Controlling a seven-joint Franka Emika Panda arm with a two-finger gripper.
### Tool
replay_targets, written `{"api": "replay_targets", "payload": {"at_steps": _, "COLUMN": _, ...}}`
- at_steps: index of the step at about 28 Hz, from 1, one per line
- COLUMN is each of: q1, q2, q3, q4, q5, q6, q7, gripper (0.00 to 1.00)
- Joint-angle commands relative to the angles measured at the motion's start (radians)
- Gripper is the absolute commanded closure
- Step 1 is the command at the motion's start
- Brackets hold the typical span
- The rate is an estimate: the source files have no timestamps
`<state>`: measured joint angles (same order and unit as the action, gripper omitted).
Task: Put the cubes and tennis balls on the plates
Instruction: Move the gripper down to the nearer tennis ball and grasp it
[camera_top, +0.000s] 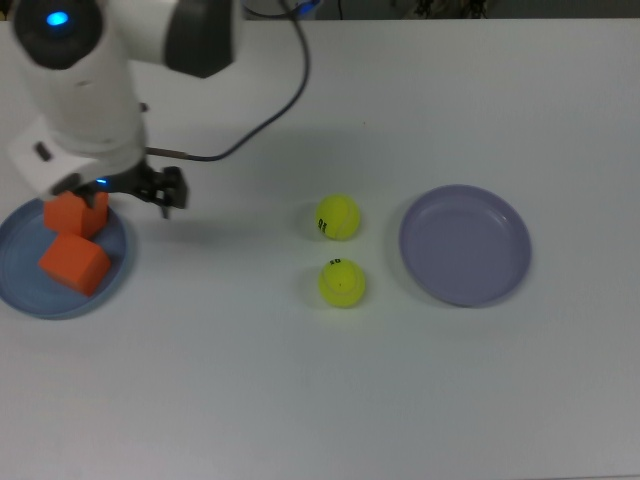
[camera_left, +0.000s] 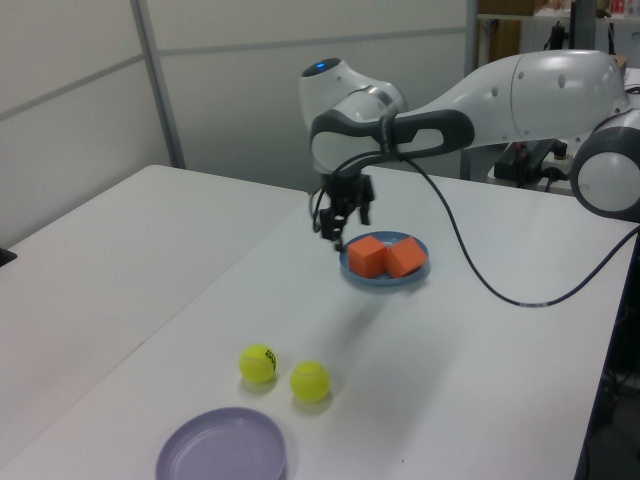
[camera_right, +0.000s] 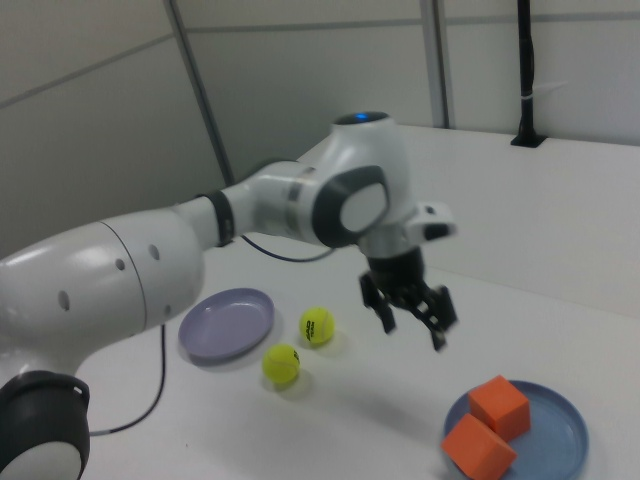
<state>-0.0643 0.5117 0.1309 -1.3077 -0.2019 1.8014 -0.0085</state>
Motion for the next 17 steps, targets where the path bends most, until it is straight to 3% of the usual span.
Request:
{"api": "replay_targets", "payload": {"at_steps": 1, "q1": 0.080, "q2": -0.009, "q3": 0.021, "q4": -0.038, "q5": 0.012, "q6": 0.078, "q7": 0.042, "gripper": 0.00}}
{"api": "replay_targets", "payload": {"at_steps": 7, "q1": 0.205, "q2": 0.025, "q3": 0.019, "q4": -0.044, "q5": -0.002, "q6": 0.147, "q7": 0.117, "gripper": 0.00}}
{"api": "replay_targets", "payload": {"at_steps": 9, "q1": 0.256, "q2": 0.043, "q3": 0.019, "q4": -0.051, "q5": -0.037, "q6": 0.174, "q7": 0.165, "gripper": 0.00}}
{"api": "replay_targets", "payload": {"at_steps": 17, "q1": 0.333, "q2": 0.091, "q3": 0.019, "q4": -0.059, "q5": -0.099, "q6": 0.234, "q7": 0.229, "gripper": 0.00}}
